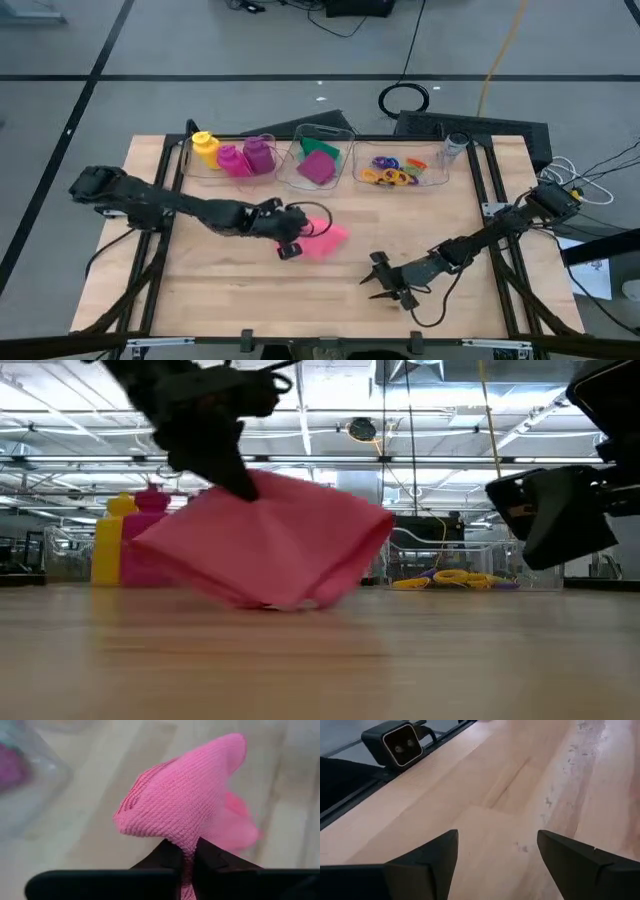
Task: Pick & Place Sports Items
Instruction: Put the pink microfiber towel into the middle transparent bin
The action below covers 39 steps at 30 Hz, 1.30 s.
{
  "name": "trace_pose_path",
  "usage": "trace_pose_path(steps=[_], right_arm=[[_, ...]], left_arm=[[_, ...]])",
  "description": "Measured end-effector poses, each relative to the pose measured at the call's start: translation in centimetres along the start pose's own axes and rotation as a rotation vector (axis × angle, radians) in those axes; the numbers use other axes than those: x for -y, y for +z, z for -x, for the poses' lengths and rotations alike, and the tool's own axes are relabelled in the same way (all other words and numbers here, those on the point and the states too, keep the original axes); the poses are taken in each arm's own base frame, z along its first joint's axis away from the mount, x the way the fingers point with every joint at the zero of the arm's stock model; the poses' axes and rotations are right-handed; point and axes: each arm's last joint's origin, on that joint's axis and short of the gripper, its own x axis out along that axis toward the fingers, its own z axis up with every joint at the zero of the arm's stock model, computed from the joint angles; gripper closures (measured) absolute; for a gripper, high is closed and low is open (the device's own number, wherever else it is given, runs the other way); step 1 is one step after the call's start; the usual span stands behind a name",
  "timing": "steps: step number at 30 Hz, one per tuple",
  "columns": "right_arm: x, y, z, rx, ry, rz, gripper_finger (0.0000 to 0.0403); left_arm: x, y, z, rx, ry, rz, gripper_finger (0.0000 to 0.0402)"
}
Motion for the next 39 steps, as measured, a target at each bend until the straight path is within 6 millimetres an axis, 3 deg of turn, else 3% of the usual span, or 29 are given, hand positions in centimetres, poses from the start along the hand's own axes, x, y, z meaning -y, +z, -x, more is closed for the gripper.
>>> trace_pose_path(steps=[10,20,27,32,39], right_arm=[[1.5,0.2,-0.1,0.012,-0.064,-0.042,0.02],[3.1,0.4,-0.2,0.022,-0.107,-0.076,0.02],[4.5,0.6,-0.2,0.04,-0.143,-0.088,0.02],[6.1,0.9,-0.1,0.062,-0.184,-0.077,0.02],[9.0,1.0,0.2,0.077,-0.263,-0.118,0.02]], left_arm=[[-4.6,6.0,2.6,0.03,0.094,-0.112,0.0398],[-13.2,10.7,5.6,0.044,0.115,-0.049,0.0398],[-18.9,11.6,6.8,0.082,0.075,0.021,0.0398],[-21.8,11.2,5.3,0.052,0.002,0.044,0.0398],[-25.7,10.6,0.4,0.002,-0.132,0.048,0.0398]])
